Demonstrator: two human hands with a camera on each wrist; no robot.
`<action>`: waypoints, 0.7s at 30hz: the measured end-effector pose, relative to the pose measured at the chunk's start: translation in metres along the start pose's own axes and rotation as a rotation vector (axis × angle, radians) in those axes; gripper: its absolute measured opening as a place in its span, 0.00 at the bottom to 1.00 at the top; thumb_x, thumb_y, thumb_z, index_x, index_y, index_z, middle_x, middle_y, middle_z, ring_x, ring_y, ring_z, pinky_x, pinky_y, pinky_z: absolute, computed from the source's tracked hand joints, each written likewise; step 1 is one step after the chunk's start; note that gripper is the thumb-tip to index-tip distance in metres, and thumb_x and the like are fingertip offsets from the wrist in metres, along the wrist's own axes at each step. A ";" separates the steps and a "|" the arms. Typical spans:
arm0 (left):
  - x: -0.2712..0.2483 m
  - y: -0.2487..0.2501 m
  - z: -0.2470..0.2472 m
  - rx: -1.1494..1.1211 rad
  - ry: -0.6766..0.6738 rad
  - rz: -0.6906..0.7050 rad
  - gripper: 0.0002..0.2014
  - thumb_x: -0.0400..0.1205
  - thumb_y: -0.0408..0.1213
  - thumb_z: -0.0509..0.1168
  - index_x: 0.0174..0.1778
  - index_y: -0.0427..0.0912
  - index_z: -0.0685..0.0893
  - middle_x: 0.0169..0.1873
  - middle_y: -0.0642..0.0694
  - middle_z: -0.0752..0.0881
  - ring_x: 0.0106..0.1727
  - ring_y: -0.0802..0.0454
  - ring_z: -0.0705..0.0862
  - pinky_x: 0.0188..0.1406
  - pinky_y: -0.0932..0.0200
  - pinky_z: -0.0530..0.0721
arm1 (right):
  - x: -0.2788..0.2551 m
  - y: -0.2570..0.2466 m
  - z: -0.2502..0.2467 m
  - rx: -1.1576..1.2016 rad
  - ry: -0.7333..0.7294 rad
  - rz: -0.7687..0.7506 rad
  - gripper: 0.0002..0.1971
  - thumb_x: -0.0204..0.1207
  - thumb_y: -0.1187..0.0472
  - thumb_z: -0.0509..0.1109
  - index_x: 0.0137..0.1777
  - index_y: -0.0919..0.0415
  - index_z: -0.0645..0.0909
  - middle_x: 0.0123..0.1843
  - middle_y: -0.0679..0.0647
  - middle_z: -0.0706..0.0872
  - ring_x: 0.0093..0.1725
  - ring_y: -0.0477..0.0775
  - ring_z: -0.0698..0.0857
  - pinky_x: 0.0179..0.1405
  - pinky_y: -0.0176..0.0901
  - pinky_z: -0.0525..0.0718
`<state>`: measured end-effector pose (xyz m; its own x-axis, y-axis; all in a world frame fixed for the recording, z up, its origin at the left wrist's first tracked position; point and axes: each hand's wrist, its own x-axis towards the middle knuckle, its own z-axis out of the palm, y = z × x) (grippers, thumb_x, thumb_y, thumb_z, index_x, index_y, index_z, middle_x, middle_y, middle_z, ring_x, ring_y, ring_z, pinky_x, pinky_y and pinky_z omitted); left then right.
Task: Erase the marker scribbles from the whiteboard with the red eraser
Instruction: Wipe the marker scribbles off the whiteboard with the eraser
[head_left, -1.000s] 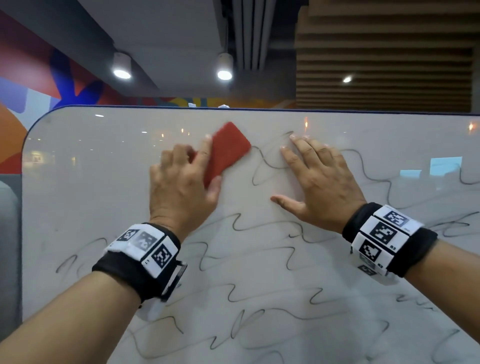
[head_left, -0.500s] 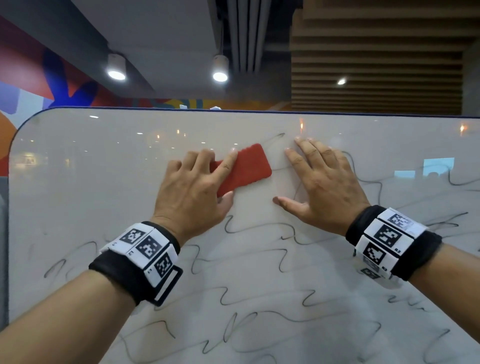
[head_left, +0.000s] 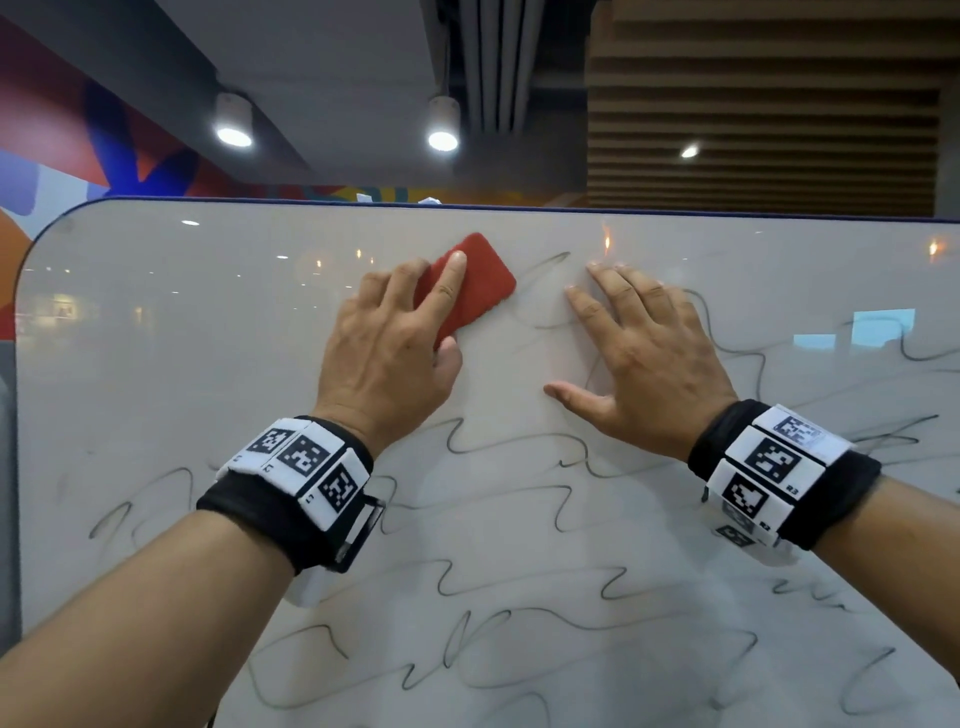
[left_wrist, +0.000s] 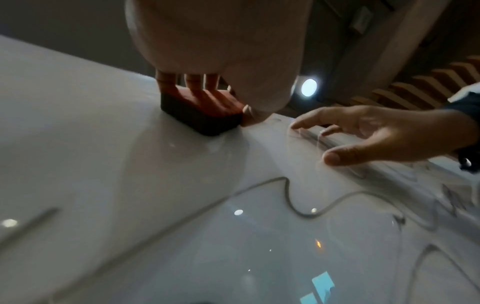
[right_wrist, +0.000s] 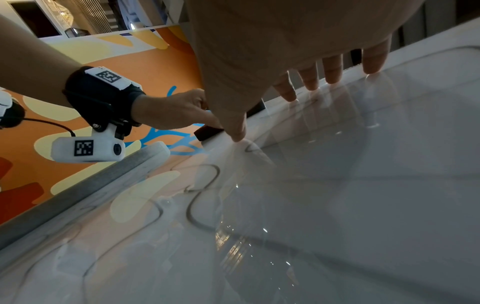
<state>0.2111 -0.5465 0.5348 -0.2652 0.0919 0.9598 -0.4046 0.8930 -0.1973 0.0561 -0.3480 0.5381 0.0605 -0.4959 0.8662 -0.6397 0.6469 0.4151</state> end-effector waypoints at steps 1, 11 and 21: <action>0.001 0.002 0.000 -0.011 0.012 -0.075 0.34 0.77 0.45 0.61 0.82 0.43 0.68 0.68 0.38 0.76 0.62 0.36 0.74 0.55 0.40 0.79 | 0.000 0.000 0.000 -0.001 -0.003 -0.001 0.45 0.71 0.29 0.61 0.81 0.59 0.67 0.82 0.63 0.67 0.80 0.66 0.66 0.75 0.65 0.67; 0.004 0.013 0.000 0.064 0.003 0.043 0.33 0.77 0.43 0.62 0.81 0.42 0.71 0.66 0.37 0.77 0.60 0.35 0.75 0.53 0.40 0.80 | 0.000 0.005 -0.001 -0.008 -0.001 -0.013 0.45 0.71 0.30 0.66 0.81 0.60 0.67 0.82 0.63 0.67 0.80 0.65 0.67 0.74 0.63 0.67; 0.004 0.033 0.008 0.097 0.009 0.143 0.34 0.76 0.45 0.61 0.81 0.43 0.70 0.66 0.38 0.78 0.59 0.36 0.77 0.52 0.42 0.78 | -0.005 0.019 -0.002 0.006 0.024 0.019 0.49 0.68 0.28 0.66 0.80 0.64 0.67 0.81 0.63 0.68 0.79 0.65 0.68 0.75 0.63 0.68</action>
<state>0.1893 -0.5204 0.5306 -0.3183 0.2197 0.9222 -0.4460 0.8237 -0.3502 0.0448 -0.3317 0.5421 0.0666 -0.4699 0.8802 -0.6451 0.6527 0.3973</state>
